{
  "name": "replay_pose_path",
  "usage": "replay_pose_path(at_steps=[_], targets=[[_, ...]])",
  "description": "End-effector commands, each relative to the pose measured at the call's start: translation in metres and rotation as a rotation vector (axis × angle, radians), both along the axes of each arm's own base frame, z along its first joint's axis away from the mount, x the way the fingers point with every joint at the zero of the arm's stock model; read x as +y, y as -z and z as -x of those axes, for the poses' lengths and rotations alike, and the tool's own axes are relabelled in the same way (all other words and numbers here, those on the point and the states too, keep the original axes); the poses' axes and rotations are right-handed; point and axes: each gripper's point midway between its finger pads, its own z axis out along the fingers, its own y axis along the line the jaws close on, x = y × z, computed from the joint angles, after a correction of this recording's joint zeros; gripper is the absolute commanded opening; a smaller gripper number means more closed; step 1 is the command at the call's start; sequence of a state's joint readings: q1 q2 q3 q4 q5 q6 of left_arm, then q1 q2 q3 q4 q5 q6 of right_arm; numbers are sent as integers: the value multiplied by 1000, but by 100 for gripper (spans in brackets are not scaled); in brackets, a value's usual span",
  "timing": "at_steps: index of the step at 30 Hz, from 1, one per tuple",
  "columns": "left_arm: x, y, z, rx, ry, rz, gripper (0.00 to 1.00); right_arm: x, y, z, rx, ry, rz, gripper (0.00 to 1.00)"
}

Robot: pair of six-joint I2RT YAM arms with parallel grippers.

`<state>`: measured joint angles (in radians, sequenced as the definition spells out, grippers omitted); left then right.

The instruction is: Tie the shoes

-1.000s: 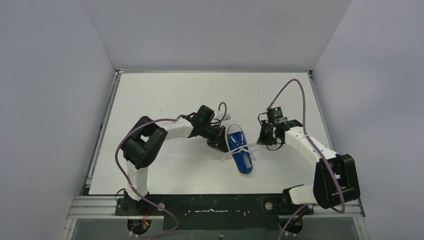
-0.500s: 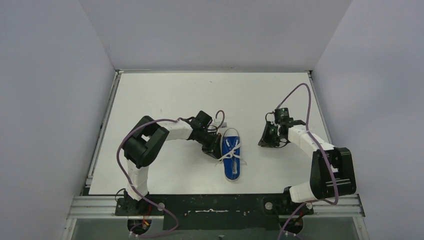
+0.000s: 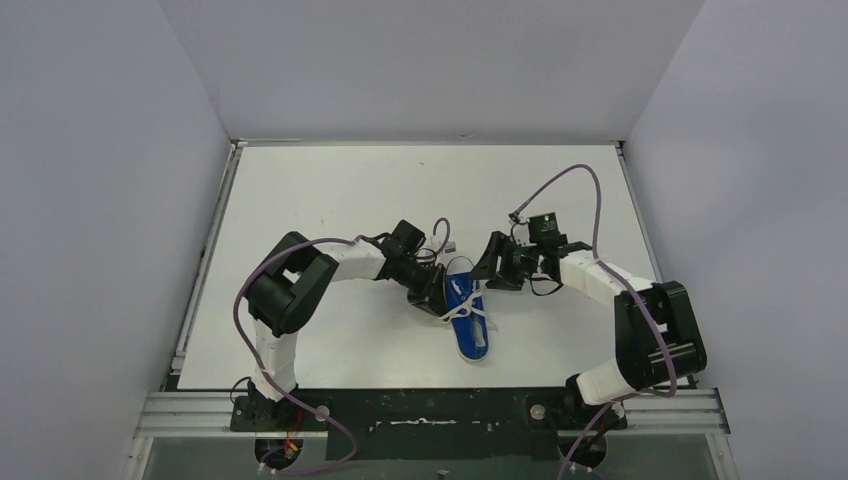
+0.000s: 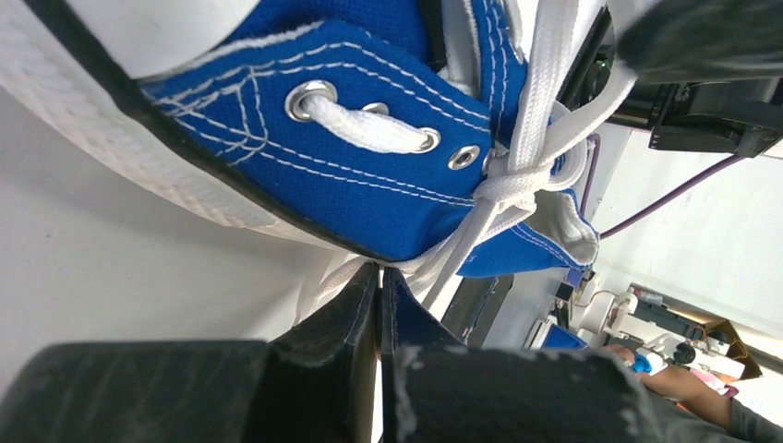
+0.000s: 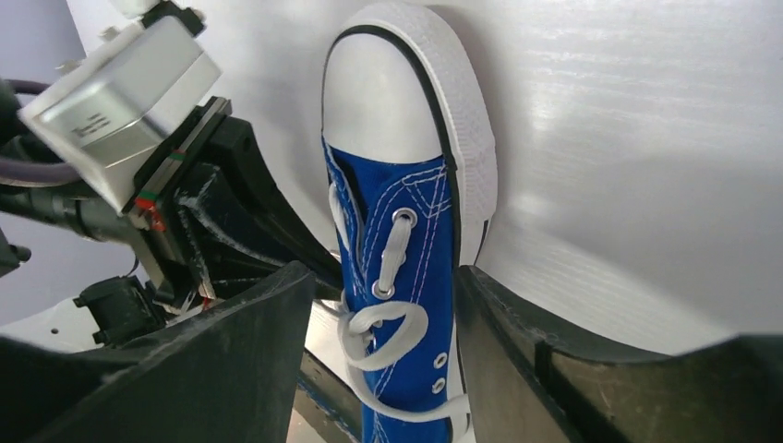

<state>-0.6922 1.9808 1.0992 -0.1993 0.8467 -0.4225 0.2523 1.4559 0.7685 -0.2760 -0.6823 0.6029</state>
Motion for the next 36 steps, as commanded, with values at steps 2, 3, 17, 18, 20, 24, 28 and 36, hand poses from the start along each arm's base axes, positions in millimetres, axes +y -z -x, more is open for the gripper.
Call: replay_pose_path(at_steps=[2, 3, 17, 18, 20, 24, 28, 36], targets=[[-14, -21, -7, -40, 25, 91, 0, 14, 3, -14, -7, -2, -20, 50], [-15, -22, -7, -42, 28, 93, 0, 14, 3, -13, -7, -1, -17, 49], [-13, -26, -5, -46, 28, 87, 0, -1, -7, -1, -26, 71, 13, 20], [-12, -26, -5, -45, 27, 85, 0, -1, -7, -1, -23, 73, 16, 16], [-12, -27, -5, -48, 27, 82, 0, -2, -6, -1, -22, 74, 23, 9], [-6, -25, -4, -54, 18, 43, 0, -14, -2, -2, -22, 98, 92, 0], [9, -12, 0, -70, 2, -39, 0, -44, 9, -6, -51, 169, 237, 0], [31, 24, 10, -90, 24, -160, 0, -78, 34, -7, -26, 271, 266, 0]])
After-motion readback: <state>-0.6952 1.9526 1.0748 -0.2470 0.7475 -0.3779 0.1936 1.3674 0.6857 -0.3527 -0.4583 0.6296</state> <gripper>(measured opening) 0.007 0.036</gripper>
